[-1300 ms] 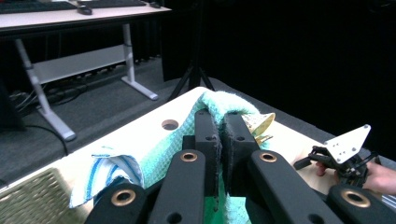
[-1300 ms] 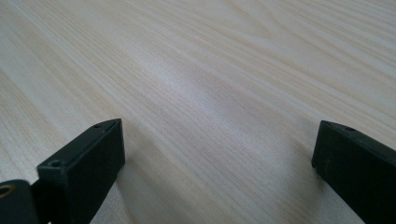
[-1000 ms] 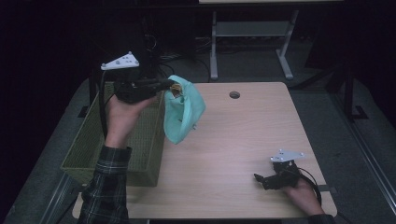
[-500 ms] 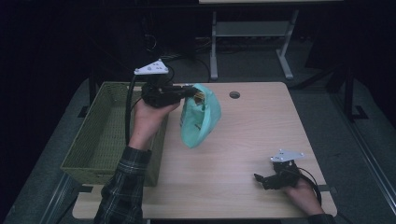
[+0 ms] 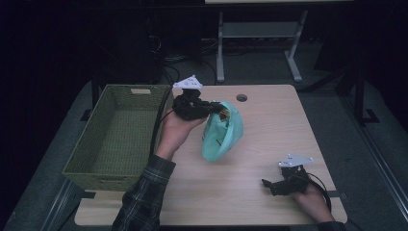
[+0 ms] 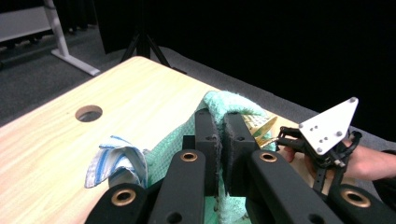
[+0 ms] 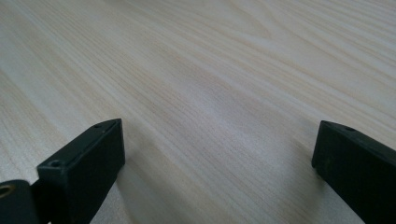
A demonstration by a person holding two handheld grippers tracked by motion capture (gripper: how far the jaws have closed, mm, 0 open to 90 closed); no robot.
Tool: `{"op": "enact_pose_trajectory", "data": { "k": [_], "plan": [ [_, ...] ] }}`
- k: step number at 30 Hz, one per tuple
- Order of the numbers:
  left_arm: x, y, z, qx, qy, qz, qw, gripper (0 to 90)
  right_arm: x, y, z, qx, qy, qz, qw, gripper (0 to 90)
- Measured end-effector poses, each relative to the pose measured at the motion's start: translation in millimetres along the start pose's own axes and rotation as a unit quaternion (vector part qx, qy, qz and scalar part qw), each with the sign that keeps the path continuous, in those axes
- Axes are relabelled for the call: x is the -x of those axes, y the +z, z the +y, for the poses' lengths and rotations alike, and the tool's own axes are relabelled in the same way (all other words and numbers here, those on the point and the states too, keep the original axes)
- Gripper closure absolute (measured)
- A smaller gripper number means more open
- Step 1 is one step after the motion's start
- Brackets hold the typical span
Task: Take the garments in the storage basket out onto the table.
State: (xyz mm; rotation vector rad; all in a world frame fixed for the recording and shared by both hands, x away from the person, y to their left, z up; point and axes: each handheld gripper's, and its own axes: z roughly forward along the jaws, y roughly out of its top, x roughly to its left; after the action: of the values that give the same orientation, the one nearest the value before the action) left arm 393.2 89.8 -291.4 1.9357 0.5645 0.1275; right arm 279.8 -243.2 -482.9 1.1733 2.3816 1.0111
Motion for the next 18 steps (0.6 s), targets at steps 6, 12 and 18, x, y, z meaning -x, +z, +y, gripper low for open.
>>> {"op": "enact_pose_trajectory", "data": {
  "k": [6,12,18],
  "plan": [
    [-1.2,21.0,-4.0,-0.011,-0.001,-0.006,0.9999,86.3,-0.2,-0.1,0.1,0.000,0.002,0.001,1.0000,2.0],
    [1.7,44.0,-15.5,-0.032,0.006,-0.013,0.9994,86.2,-0.3,0.0,0.1,0.000,0.002,0.000,1.0000,2.1],
    [0.3,61.2,-39.6,-0.068,0.004,-0.007,0.9977,86.1,-0.4,-0.2,-0.1,-0.001,0.002,0.001,1.0000,2.1]
  ]
}}
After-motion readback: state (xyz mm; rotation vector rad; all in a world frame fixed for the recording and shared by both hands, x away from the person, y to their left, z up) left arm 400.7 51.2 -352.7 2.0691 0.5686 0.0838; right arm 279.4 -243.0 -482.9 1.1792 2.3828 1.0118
